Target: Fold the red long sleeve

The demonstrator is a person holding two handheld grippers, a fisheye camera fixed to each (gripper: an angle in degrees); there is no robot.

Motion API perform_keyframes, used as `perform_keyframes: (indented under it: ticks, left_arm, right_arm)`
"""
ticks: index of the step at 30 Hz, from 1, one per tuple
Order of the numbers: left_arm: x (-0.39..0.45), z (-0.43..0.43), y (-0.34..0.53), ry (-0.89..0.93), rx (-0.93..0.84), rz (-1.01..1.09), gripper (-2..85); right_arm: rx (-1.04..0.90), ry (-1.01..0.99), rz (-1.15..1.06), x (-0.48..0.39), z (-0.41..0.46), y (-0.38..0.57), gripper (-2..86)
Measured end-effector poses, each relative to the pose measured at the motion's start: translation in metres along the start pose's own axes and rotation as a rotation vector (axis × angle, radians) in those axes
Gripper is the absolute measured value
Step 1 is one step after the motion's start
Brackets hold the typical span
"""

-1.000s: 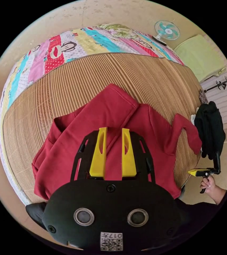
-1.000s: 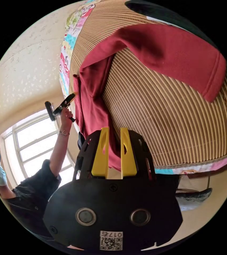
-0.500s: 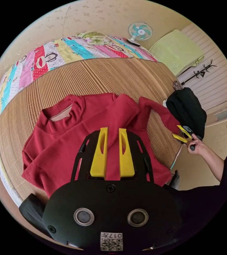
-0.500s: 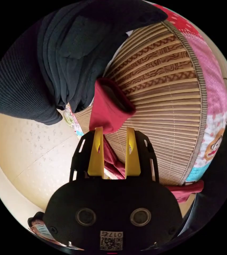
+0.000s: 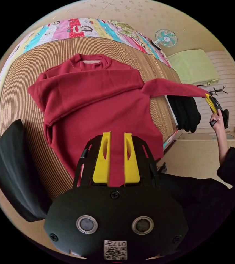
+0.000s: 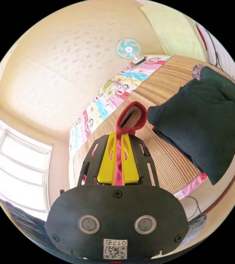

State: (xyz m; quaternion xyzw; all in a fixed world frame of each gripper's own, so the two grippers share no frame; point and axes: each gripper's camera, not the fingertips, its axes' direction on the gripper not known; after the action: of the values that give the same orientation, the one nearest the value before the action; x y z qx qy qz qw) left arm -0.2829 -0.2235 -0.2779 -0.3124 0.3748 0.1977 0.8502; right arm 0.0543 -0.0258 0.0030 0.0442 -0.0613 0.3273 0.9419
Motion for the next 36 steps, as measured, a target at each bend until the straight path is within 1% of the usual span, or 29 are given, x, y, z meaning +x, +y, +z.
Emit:
perform_keyframes:
  ticks: [1,3,5,6,7,10,12,13,14,15,16,18,19,20,21,23,25,27,28,30,31,32,35,36]
  left_arm:
    - [-0.004,-0.002,0.006,0.01,-0.004,-0.011,7.8]
    - [-0.019,-0.005,0.028,0.066,-0.017,-0.058,7.8]
    - [-0.028,-0.007,0.042,0.102,-0.028,-0.087,7.8]
    - [-0.032,-0.01,0.051,0.116,-0.03,-0.101,7.8]
    - [-0.033,-0.012,0.055,0.121,-0.029,-0.105,7.8]
    - [-0.041,-0.024,0.076,0.122,-0.024,-0.127,7.9]
    - [-0.048,-0.033,0.094,0.144,-0.02,-0.152,8.2]
    - [-0.05,-0.035,0.098,0.149,-0.018,-0.16,8.3]
    - [-0.055,-0.04,0.108,0.15,-0.016,-0.176,8.7]
    - [-0.059,-0.045,0.117,0.138,-0.015,-0.186,9.3]
    - [-0.062,-0.047,0.122,0.126,-0.016,-0.193,9.5]
    - [-0.076,-0.058,0.141,0.062,-0.003,-0.233,10.3]
    - [-0.081,-0.06,0.146,0.051,-0.002,-0.244,10.5]
    - [-0.09,-0.063,0.155,0.037,-0.007,-0.266,11.2]
    - [-0.1,-0.065,0.163,0.039,-0.02,-0.278,11.9]
    - [-0.115,-0.065,0.175,0.052,-0.057,-0.291,12.5]
    - [-0.128,-0.065,0.186,0.065,-0.097,-0.285,12.7]
    - [-0.141,-0.06,0.195,0.087,-0.171,-0.242,13.3]
    - [-0.144,-0.058,0.197,0.091,-0.191,-0.228,13.6]
    - [-0.155,-0.045,0.2,0.108,-0.29,-0.193,14.2]
    - [-0.157,-0.042,0.2,0.125,-0.312,-0.182,14.3]
    - [-0.163,-0.035,0.199,0.149,-0.344,-0.174,14.3]
    - [-0.172,-0.025,0.191,0.137,-0.391,-0.145,13.0]
    - [-0.175,-0.02,0.188,0.14,-0.43,-0.132,10.6]
  right_arm:
    - [-0.001,0.044,0.01,0.001,-0.004,-0.002,3.1]
    - [-0.025,0.205,0.09,0.022,-0.003,-0.004,3.1]
    - [-0.069,0.274,0.185,0.037,0.006,0.001,3.1]
    - [-0.064,0.268,0.219,0.034,0.011,0.006,3.1]
    - [-0.051,0.264,0.209,0.027,0.014,0.009,3.1]
    - [0.037,0.277,0.014,-0.049,0.037,0.018,3.1]
    - [0.109,0.173,-0.209,-0.138,0.066,0.034,3.2]
    - [0.115,0.137,-0.253,-0.16,0.076,0.04,3.2]
    - [0.11,0.042,-0.329,-0.203,0.098,0.054,3.2]
    - [0.064,-0.082,-0.388,-0.241,0.125,0.072,3.3]
    - [0.018,-0.151,-0.41,-0.259,0.141,0.082,3.3]
    - [-0.246,-0.415,-0.48,-0.311,0.216,0.133,3.6]
    - [-0.326,-0.456,-0.505,-0.319,0.235,0.147,3.8]
    - [-0.481,-0.485,-0.516,-0.325,0.268,0.173,4.2]
    - [-0.587,-0.476,-0.482,-0.317,0.288,0.192,4.7]
    - [-0.617,-0.469,-0.445,-0.286,0.287,0.204,5.8]
    - [-0.626,-0.372,-0.425,-0.245,0.271,0.206,6.6]
    - [-0.664,-0.17,-0.426,-0.178,0.241,0.205,7.8]
    - [-0.676,-0.114,-0.43,-0.162,0.233,0.205,8.1]
    - [-0.768,0.083,-0.438,-0.1,0.206,0.207,9.5]
    - [-0.8,0.117,-0.442,-0.086,0.2,0.208,9.8]
    - [-0.872,0.16,-0.455,-0.064,0.192,0.211,10.7]
    - [-1.134,0.218,-0.474,-0.016,0.194,0.227,12.7]
    - [-1.215,0.22,-0.476,0.001,0.199,0.234,13.4]
